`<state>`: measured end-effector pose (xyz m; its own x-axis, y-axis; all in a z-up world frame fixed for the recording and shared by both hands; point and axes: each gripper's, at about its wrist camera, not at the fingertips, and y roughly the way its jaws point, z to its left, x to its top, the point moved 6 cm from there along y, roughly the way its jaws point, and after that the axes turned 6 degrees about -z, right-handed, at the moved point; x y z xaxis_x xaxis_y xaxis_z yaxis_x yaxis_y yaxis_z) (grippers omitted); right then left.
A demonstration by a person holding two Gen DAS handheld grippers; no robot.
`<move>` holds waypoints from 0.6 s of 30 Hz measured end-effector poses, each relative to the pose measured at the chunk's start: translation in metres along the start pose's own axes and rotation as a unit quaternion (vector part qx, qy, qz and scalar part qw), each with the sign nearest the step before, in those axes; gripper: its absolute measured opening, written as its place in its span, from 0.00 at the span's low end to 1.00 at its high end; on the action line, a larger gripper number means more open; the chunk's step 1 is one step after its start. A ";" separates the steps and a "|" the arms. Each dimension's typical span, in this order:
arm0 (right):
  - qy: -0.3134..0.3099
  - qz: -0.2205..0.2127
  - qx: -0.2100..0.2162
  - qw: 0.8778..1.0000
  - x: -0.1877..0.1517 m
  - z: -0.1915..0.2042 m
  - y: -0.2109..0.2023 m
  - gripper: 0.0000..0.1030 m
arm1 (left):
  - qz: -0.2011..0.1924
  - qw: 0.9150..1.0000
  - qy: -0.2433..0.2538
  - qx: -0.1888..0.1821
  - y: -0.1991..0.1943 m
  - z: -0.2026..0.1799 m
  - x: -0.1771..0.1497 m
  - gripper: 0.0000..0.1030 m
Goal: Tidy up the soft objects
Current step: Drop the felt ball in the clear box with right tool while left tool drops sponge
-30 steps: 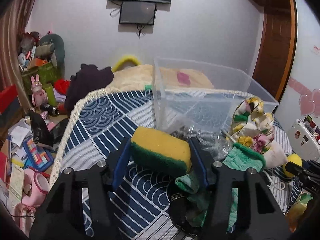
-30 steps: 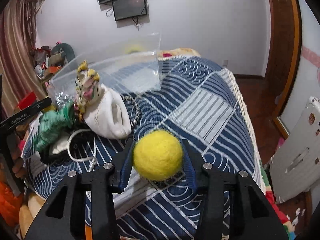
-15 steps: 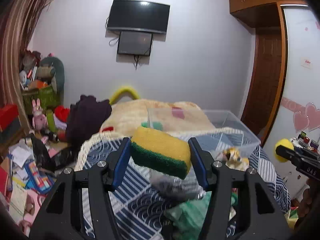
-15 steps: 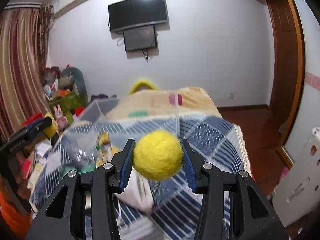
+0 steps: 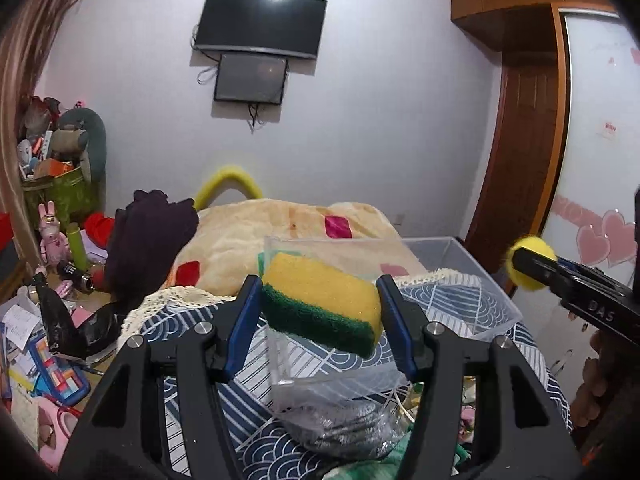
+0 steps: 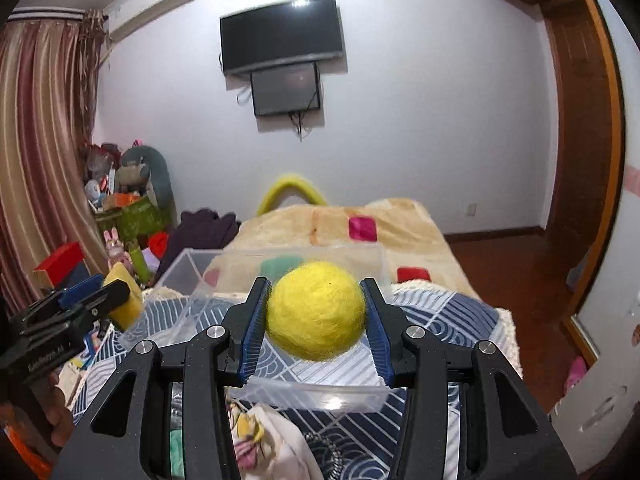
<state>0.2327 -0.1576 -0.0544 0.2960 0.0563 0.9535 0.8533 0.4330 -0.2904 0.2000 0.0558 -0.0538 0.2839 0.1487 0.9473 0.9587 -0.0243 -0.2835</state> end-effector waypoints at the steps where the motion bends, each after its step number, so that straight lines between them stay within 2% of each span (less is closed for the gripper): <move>1: 0.000 0.009 -0.001 1.000 -0.003 0.000 0.007 0.41 | 0.007 1.000 0.004 -0.001 0.006 -0.002 -0.002 0.56; 8: -0.002 0.061 -0.007 0.998 -0.023 -0.002 0.035 0.41 | 0.047 0.998 0.049 0.011 0.039 -0.018 -0.023 0.56; 12: -0.002 0.076 -0.011 0.997 -0.027 -0.006 0.038 0.42 | 0.064 0.996 0.054 0.007 0.049 -0.023 -0.032 0.57; 17: -0.003 0.085 -0.005 0.996 -0.029 -0.009 0.035 0.44 | 0.062 0.996 0.057 0.006 0.047 -0.027 -0.033 0.59; 18: -0.003 0.085 -0.004 0.996 -0.028 -0.009 0.035 0.48 | 0.063 0.996 0.058 0.004 0.046 -0.027 -0.032 0.61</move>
<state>0.2581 -0.1521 -0.0918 0.4335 0.1339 0.8911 0.7950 0.4088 -0.4482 0.2359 0.0230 -0.0927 0.4021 0.0302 0.9151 0.9155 -0.0268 -0.4014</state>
